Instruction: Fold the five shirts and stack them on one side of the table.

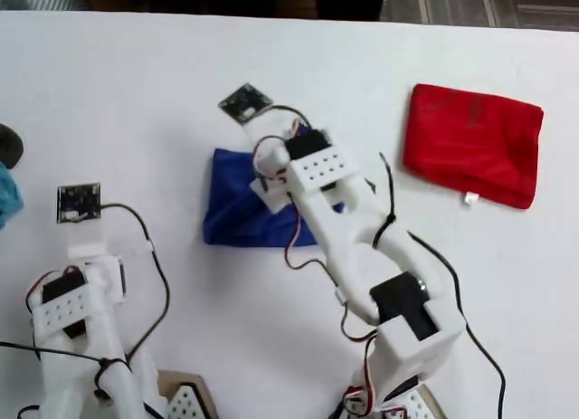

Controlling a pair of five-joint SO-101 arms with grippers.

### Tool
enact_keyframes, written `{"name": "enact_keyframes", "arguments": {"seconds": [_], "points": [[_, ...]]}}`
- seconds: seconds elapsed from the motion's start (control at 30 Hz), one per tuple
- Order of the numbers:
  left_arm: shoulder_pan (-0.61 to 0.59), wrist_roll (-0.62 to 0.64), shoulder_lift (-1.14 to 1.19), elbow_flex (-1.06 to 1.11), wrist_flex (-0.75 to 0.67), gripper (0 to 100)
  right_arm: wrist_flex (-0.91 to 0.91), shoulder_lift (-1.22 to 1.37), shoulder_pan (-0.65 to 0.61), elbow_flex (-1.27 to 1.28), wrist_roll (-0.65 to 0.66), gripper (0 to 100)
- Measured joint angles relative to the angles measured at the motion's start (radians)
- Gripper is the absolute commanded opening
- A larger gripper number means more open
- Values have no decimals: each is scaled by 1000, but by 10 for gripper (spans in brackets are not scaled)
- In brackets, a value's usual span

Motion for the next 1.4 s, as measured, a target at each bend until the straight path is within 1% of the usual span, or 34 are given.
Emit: {"name": "enact_keyframes", "arguments": {"seconds": [0.23, 0.33, 0.5, 0.6, 0.73, 0.8, 0.93, 1.13, 1.4], "points": [[0, 0, 0, 0, 0, 26, -9, 11, 23, 0, 0, 240], [0, 0, 0, 0, 0, 26, -9, 63, 68, 0, 0, 240], [0, 0, 0, 0, 0, 26, -9, 141, 71, 0, -5, 230], [-2, 0, 0, 0, 0, 26, -9, 146, 72, -6, -6, 154], [-2, 0, 0, 0, 0, 26, -9, 146, 83, -60, -6, 15], [-2, 0, 0, 0, 0, 26, -9, 146, 83, -84, -6, 29], [-2, 0, 0, 0, 0, 26, -5, 146, 83, -120, -6, 20], [0, 0, 0, 0, -9, 26, 83, 146, 83, -176, -6, 20], [-2, 0, 0, 0, -12, 26, 198, 64, 167, -180, -6, 25]]}}
